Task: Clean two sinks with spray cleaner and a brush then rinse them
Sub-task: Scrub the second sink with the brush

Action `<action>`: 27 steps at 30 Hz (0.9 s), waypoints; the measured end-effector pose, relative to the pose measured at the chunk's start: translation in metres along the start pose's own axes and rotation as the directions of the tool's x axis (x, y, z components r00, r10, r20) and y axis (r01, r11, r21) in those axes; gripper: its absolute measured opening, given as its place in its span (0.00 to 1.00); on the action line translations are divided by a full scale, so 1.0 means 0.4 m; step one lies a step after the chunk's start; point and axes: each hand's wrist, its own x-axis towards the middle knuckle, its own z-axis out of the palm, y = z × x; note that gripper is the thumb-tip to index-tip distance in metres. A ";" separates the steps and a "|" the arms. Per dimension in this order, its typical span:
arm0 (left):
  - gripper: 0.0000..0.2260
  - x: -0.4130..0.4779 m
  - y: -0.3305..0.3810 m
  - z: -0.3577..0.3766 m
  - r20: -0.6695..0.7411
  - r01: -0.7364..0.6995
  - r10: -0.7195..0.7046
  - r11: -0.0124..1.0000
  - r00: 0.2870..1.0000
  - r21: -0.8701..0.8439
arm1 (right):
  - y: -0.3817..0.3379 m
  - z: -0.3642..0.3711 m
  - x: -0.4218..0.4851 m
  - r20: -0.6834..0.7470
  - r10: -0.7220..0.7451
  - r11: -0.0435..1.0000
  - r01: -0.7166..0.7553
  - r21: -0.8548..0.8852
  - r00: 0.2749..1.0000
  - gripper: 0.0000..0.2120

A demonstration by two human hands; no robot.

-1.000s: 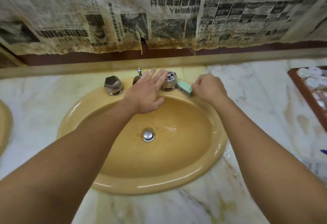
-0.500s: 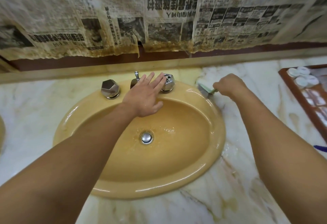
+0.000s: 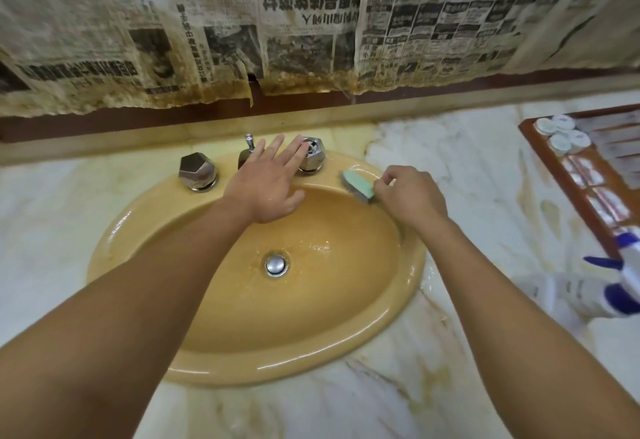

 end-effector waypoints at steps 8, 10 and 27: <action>0.35 -0.003 0.001 0.001 -0.007 0.008 -0.008 1.000 1.000 0.026 | 0.159 -0.127 -0.079 0.235 0.004 0.951 0.068 -0.301 0.972 0.07; 0.35 -0.003 0.002 -0.001 -0.003 0.009 -0.009 1.000 1.000 0.029 | 0.158 -0.119 -0.098 0.221 -0.040 0.929 0.118 -0.350 0.974 0.07; 0.33 -0.103 0.108 0.121 -0.086 -0.289 0.324 0.915 0.942 0.281 | -0.060 0.016 -0.058 0.166 -0.488 0.600 0.467 -0.649 0.857 0.14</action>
